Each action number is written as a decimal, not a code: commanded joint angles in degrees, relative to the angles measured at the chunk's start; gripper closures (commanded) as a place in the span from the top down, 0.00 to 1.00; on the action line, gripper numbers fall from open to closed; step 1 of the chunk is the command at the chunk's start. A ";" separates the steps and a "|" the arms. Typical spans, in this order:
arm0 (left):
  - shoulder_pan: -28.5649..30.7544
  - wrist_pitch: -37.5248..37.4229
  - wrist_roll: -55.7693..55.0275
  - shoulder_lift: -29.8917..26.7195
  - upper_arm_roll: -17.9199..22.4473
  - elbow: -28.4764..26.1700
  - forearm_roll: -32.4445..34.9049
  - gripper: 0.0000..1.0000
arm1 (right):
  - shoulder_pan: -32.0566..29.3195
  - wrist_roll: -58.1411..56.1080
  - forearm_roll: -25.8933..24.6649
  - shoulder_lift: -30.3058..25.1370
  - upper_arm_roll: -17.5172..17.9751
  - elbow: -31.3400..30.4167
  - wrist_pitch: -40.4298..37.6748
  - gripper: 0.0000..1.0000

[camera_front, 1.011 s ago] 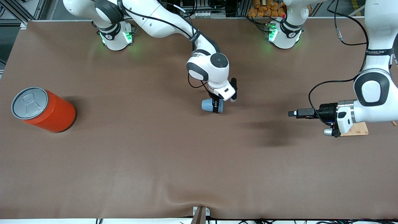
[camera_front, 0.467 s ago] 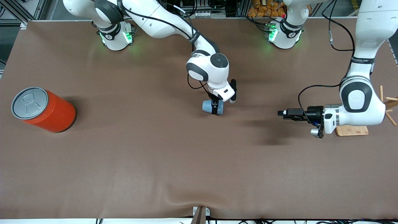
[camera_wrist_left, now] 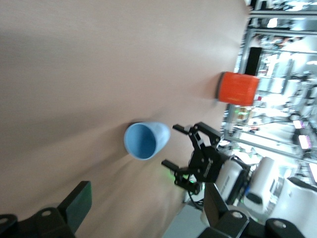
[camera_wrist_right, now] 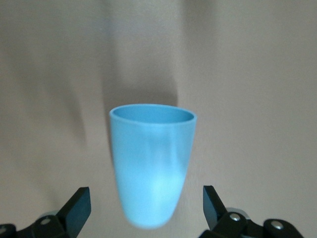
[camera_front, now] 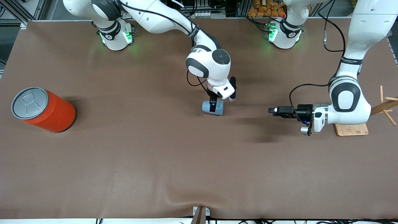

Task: Flip cup
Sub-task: 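Raise the right gripper away while the left gripper reaches the cup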

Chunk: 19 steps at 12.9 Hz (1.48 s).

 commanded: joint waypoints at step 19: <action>-21.12 17.46 3.45 8.21 -0.60 -2.42 -18.13 1.00 | -51.69 21.47 19.60 -16.62 8.90 2.79 -19.33 1.00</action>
